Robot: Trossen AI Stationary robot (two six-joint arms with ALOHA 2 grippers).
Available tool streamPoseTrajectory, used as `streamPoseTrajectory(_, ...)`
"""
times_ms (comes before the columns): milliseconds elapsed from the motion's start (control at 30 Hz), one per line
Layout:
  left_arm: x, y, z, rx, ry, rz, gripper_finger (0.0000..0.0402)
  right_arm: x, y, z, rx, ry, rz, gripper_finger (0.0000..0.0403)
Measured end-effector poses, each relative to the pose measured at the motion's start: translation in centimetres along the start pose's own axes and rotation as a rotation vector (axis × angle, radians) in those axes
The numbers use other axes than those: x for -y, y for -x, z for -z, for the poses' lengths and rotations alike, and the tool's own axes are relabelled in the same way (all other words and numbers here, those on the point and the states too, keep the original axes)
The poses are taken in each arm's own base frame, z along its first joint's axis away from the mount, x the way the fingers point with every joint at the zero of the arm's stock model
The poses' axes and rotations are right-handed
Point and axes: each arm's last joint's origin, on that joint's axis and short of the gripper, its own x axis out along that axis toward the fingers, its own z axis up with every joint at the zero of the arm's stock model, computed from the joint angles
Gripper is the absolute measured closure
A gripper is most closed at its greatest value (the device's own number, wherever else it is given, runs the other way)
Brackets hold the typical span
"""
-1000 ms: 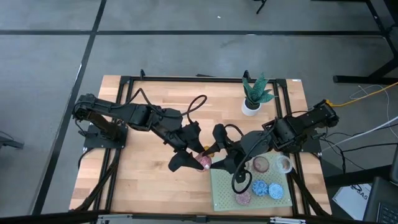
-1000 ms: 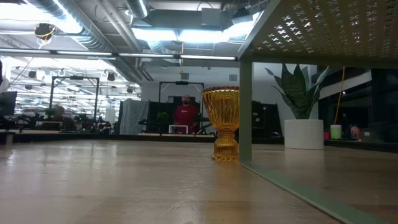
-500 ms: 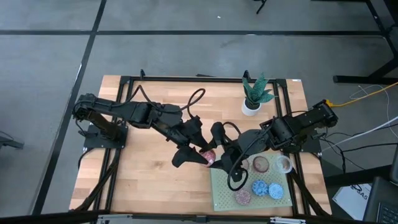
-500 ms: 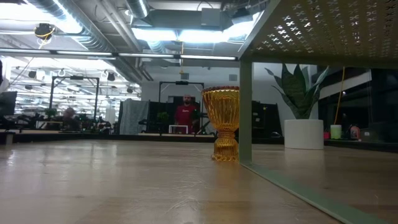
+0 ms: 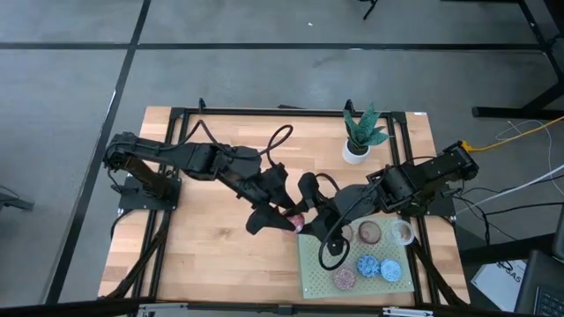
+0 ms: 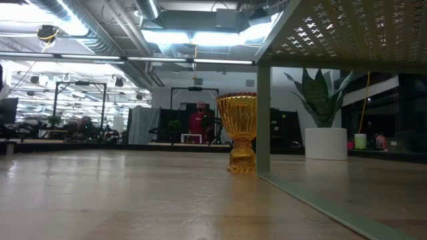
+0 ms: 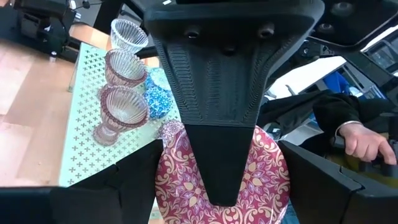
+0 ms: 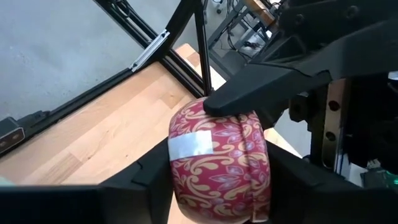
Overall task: Pick & Place candle stick holders
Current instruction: Put the pink scented candle on the shelf
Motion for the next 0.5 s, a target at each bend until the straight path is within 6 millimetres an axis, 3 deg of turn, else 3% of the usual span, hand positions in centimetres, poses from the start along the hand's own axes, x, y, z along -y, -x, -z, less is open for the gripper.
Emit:
streamPoseTrajectory(267, -0.1, 0.0, 0.3, -0.011, -0.009, -0.034, 0.0045, -1.4, 0.5, -0.3, -0.031, -0.030, -0.039, 0.0231)
streamPoseTrajectory(500, -0.1, 0.0, 0.3, -0.011, -0.039, -0.032, 0.0032, -3.8, 1.5, -0.2, -0.151, -0.082, -0.039, 0.0231)
